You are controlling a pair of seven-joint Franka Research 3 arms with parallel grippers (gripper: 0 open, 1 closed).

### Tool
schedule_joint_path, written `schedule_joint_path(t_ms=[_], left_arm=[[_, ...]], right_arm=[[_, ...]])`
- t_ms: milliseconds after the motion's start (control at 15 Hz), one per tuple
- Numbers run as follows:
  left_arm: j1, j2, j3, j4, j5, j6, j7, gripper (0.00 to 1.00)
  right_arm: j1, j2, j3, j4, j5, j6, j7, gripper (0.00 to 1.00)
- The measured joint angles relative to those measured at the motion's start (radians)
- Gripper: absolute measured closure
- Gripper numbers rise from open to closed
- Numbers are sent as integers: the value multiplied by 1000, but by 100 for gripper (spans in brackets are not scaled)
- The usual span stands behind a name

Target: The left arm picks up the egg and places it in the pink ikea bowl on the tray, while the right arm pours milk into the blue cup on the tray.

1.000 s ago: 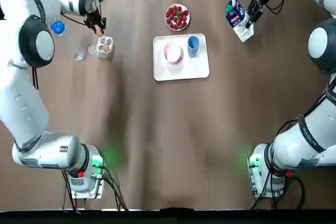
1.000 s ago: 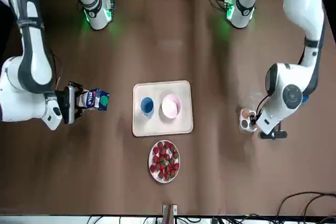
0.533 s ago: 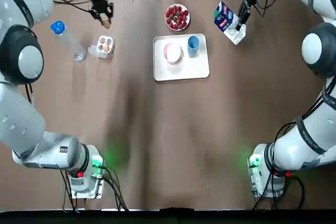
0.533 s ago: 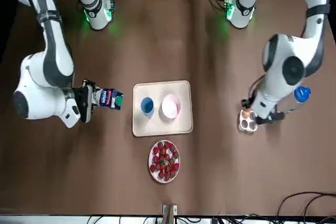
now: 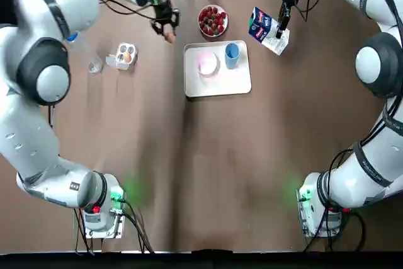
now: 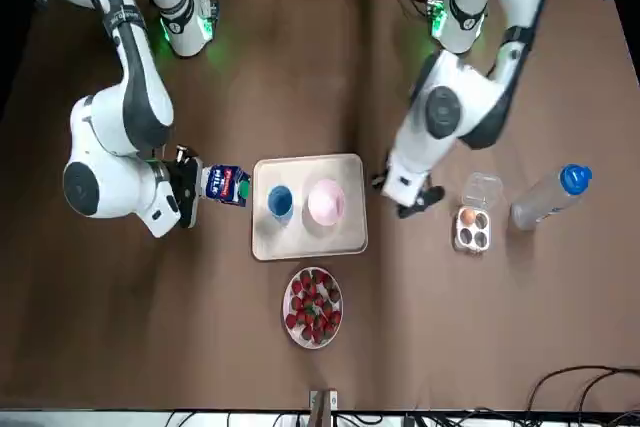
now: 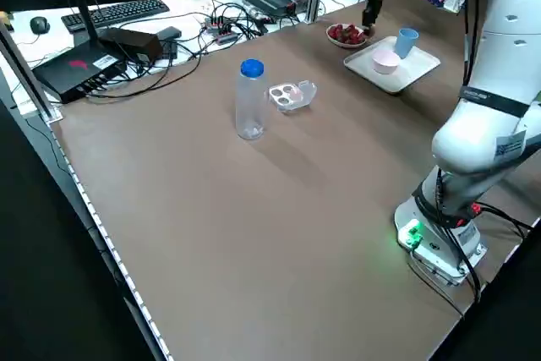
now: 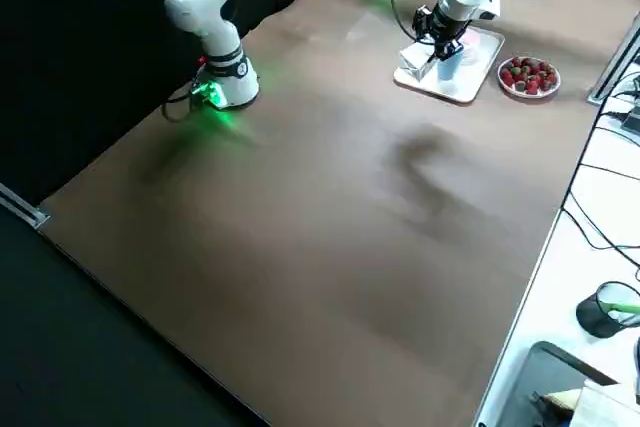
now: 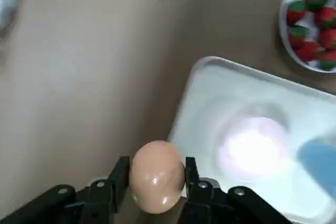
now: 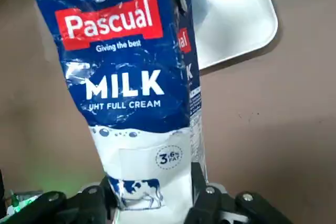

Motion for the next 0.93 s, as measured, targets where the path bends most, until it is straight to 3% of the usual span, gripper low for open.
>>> schedule_joint_path(t_ms=[200, 467, 933], left_arm=[[-89, 99, 6, 58, 0, 146, -149, 53], [-149, 204, 11, 70, 0, 324, -241, 53], [-192, 271, 40, 85, 0, 390, -247, 53]], right_arm=[[13, 0, 0, 0, -18, 10, 25, 46], [18, 0, 0, 0, -23, 12, 34, 46], [18, 0, 0, 0, -31, 12, 35, 46]])
